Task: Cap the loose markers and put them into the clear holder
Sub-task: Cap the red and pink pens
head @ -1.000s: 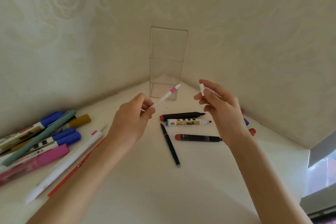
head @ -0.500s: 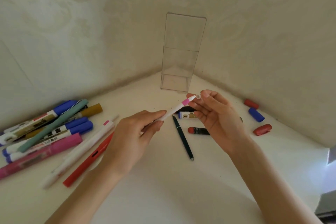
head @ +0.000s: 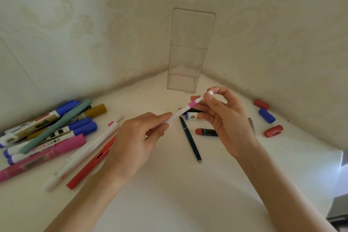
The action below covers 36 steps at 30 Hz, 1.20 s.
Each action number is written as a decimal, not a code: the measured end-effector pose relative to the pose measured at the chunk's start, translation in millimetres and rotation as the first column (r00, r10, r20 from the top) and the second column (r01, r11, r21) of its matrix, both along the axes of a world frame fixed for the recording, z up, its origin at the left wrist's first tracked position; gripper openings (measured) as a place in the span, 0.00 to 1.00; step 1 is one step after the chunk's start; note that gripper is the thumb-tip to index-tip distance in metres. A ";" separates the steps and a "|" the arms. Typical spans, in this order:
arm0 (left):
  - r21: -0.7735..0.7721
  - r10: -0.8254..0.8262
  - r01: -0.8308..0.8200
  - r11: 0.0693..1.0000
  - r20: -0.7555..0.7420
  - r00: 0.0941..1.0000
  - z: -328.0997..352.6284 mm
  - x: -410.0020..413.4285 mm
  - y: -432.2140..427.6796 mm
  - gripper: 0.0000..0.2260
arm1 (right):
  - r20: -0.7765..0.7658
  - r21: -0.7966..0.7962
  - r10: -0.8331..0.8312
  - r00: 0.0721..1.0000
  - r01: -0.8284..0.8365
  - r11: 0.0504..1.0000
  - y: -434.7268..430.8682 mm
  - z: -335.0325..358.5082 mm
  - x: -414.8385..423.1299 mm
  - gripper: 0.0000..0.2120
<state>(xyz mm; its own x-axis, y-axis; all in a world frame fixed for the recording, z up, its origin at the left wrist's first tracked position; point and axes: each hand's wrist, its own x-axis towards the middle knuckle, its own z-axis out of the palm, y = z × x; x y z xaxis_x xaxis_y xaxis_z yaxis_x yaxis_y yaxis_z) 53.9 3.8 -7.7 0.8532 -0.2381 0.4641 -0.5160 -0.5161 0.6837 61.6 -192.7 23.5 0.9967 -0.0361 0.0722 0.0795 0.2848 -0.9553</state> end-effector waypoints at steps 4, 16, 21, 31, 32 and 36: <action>-0.017 -0.018 0.018 1.000 -0.033 0.999 1.0 -4.5 -3.6 0.10 | 0.104 -0.160 -0.103 0.989 0.119 0.980 7.7 -3.7 -2.8 0.04; -0.340 -0.108 0.014 0.940 -0.262 0.959 4.5 -22.9 -15.1 0.14 | 0.180 -0.191 -0.135 0.974 0.170 0.967 29.0 -1.0 -12.1 0.03; -0.406 -0.172 0.025 0.914 -0.328 0.929 17.4 -25.6 -9.5 0.14 | 0.254 -0.142 -0.073 0.964 0.112 0.983 29.5 2.6 -11.1 0.03; 0.005 0.120 -0.120 0.993 -0.037 0.992 20.2 -33.2 40.8 0.01 | 0.139 -0.450 0.258 0.956 -0.171 0.876 49.1 11.7 -5.1 0.07; 0.021 0.120 -0.120 0.993 -0.031 0.992 19.9 -34.8 43.5 0.01 | 0.128 -0.437 0.248 0.960 -0.170 0.883 50.8 9.5 -6.4 0.08; 0.105 0.176 -0.170 0.980 -0.054 0.983 15.5 -46.9 63.7 0.07 | -0.036 -0.457 0.287 0.957 -0.272 0.847 77.4 -4.6 -11.3 0.07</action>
